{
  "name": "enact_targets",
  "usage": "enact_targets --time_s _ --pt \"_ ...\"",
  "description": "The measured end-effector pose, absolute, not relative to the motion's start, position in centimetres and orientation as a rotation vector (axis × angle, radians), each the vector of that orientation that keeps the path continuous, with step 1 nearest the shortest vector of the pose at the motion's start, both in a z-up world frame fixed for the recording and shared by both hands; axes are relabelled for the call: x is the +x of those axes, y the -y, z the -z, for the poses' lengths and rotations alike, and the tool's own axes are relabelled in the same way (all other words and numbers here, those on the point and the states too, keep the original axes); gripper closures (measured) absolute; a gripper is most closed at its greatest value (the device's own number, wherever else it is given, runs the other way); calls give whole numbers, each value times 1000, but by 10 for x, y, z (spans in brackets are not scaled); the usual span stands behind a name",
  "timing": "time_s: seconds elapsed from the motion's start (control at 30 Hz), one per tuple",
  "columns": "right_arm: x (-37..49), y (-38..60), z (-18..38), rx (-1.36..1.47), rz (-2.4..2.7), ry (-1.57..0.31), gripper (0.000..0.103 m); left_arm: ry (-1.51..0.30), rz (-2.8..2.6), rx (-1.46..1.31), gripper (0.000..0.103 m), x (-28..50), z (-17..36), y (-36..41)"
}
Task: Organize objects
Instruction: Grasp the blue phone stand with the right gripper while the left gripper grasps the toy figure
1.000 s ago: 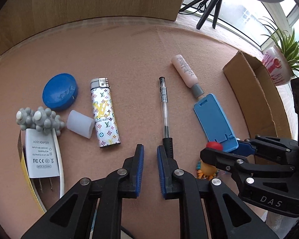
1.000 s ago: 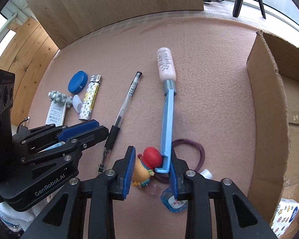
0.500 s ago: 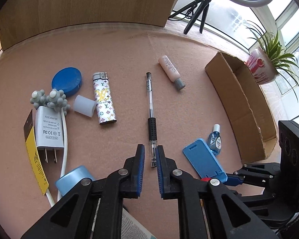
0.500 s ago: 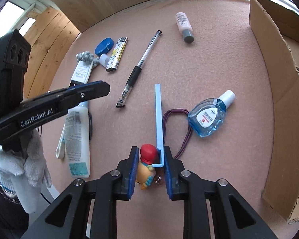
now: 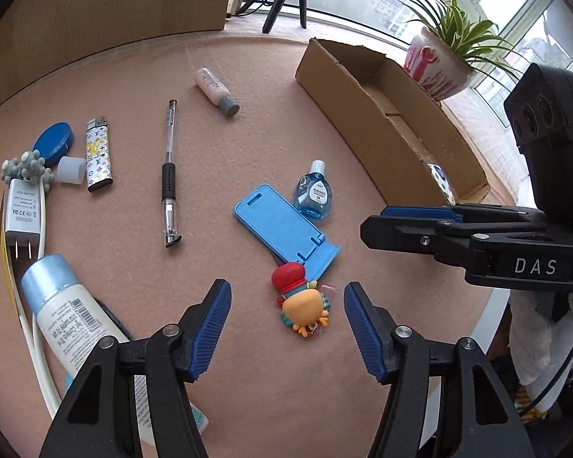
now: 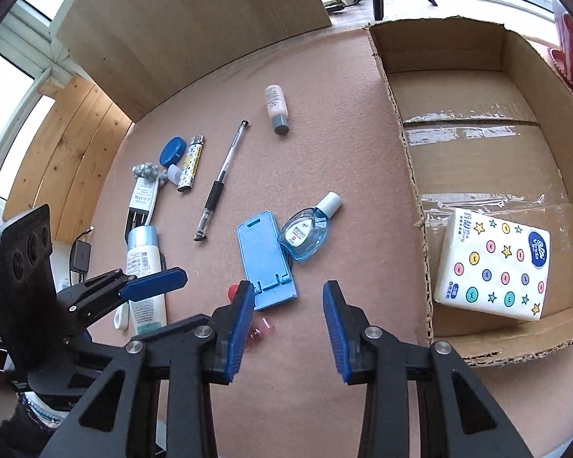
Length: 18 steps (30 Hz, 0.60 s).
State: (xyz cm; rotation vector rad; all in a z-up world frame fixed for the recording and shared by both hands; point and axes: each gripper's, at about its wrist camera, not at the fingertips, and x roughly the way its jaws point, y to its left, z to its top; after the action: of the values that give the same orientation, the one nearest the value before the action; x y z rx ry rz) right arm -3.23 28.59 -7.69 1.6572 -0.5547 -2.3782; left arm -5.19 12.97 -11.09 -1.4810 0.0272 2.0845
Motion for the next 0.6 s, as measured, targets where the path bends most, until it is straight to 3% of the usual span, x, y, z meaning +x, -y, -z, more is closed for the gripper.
enact_targets --time_s 0.1,0.2,0.33,0.43,0.6 --pt "-35 -279 79 1668 2363 519 69 -50 -2078 -1503 38 -50 121 -141" --pt "-39 -274 82 1675 2352 503 69 -58 -2075 -1534 57 -50 130 -145" --pt "-41 -270 86 1693 2355 482 69 -43 -2072 -1525 66 -48 132 -143" --pt "-41 -270 90 1703 2361 465 69 -21 -2078 -1527 67 -49 133 -137" --pt "-44 -257 93 1715 2372 363 69 -38 -2114 -1525 78 -46 129 -124"
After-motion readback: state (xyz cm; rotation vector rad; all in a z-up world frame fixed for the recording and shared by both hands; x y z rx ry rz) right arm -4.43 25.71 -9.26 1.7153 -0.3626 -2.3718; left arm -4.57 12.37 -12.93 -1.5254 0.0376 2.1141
